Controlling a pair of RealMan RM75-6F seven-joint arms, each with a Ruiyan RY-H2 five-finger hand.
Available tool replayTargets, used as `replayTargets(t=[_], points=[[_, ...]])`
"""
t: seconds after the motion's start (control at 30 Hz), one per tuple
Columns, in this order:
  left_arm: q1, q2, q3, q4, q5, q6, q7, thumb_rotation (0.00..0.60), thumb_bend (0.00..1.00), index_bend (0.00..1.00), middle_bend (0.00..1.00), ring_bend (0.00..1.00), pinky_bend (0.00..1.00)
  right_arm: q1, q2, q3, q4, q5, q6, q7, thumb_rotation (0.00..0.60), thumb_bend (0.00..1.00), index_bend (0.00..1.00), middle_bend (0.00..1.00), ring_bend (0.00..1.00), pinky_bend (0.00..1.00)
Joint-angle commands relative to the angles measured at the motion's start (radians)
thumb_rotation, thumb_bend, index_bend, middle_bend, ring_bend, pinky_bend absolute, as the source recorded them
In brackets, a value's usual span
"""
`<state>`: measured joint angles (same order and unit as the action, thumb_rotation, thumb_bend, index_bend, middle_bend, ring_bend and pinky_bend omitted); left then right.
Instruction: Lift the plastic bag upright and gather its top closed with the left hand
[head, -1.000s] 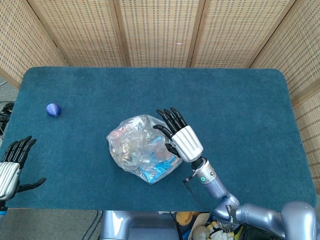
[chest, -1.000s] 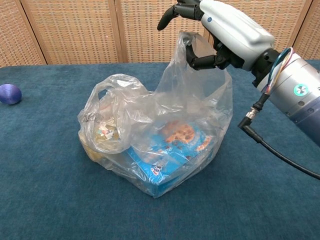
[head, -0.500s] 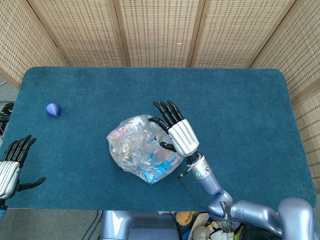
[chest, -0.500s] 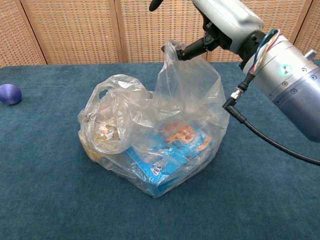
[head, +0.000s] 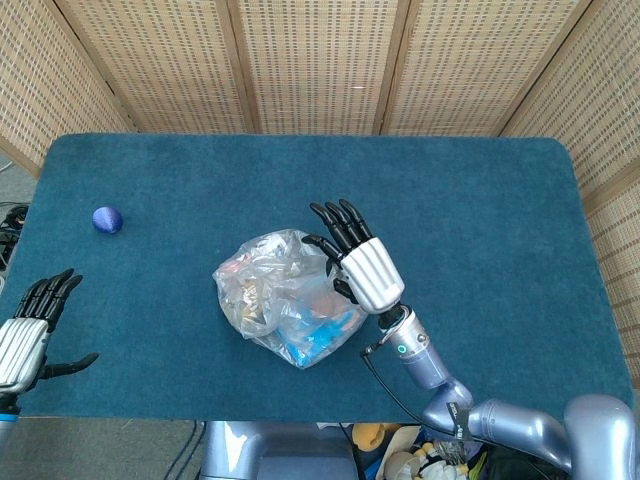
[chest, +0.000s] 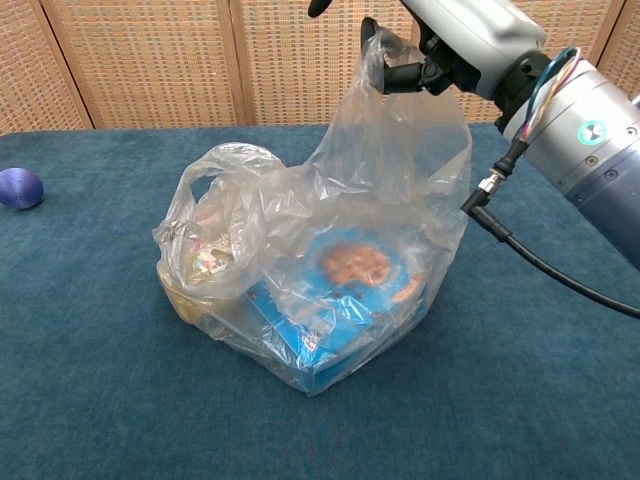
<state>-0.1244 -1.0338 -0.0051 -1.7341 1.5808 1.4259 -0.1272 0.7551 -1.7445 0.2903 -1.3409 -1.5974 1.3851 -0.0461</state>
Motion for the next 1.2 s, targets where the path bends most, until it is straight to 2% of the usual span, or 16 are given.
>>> replayTargets(t=[0.03,0.17,0.3,0.5,0.7,0.87,1.03,1.2], points=[[-0.017,0.007,0.004,-0.003,0.004,-0.025,-0.016,0.6,0.08,0.0,0.0,0.0,0.0,-0.002,0.006,-0.008,-0.002,-0.001,-0.003,-0.004,0.6,0.9,0.3,0.07,0.0,0.0],[-0.036,0.017,0.004,-0.009,0.007,-0.052,-0.042,0.6,0.08,0.0,0.0,0.0,0.0,-0.004,0.011,-0.017,-0.004,-0.004,-0.004,-0.007,0.6,0.91,0.3,0.07,0.0,0.0],[-0.086,0.046,0.007,-0.022,0.031,-0.117,-0.13,0.6,0.09,0.0,0.0,0.0,0.0,-0.004,0.018,-0.027,-0.01,-0.009,-0.005,-0.014,0.6,0.9,0.3,0.07,0.0,0.0],[-0.211,0.103,0.024,-0.028,0.114,-0.259,-0.417,0.6,0.11,0.0,0.0,0.0,0.0,-0.005,0.028,-0.031,-0.027,-0.01,-0.008,-0.027,0.6,0.91,0.3,0.08,0.0,0.0],[-0.309,0.108,0.027,-0.008,0.142,-0.347,-0.641,0.6,0.11,0.0,0.0,0.0,0.0,-0.006,0.038,-0.033,-0.037,-0.011,-0.008,-0.034,0.6,0.91,0.3,0.08,0.0,0.0],[-0.386,0.086,0.026,0.036,0.137,-0.412,-0.847,0.6,0.1,0.0,0.0,0.0,0.0,-0.006,0.048,-0.031,-0.046,-0.009,-0.009,-0.035,0.6,0.9,0.3,0.08,0.0,0.0],[-0.484,0.032,0.034,0.109,0.11,-0.542,-1.046,0.6,0.1,0.0,0.0,0.0,0.0,-0.007,0.06,-0.028,-0.056,-0.005,-0.01,-0.035,0.6,0.9,0.29,0.08,0.0,0.0],[-0.546,-0.048,0.059,0.198,0.133,-0.569,-1.292,0.6,0.1,0.0,0.0,0.0,0.0,-0.009,0.066,-0.03,-0.057,0.0,-0.012,-0.034,0.6,0.91,0.29,0.08,0.0,0.0]])
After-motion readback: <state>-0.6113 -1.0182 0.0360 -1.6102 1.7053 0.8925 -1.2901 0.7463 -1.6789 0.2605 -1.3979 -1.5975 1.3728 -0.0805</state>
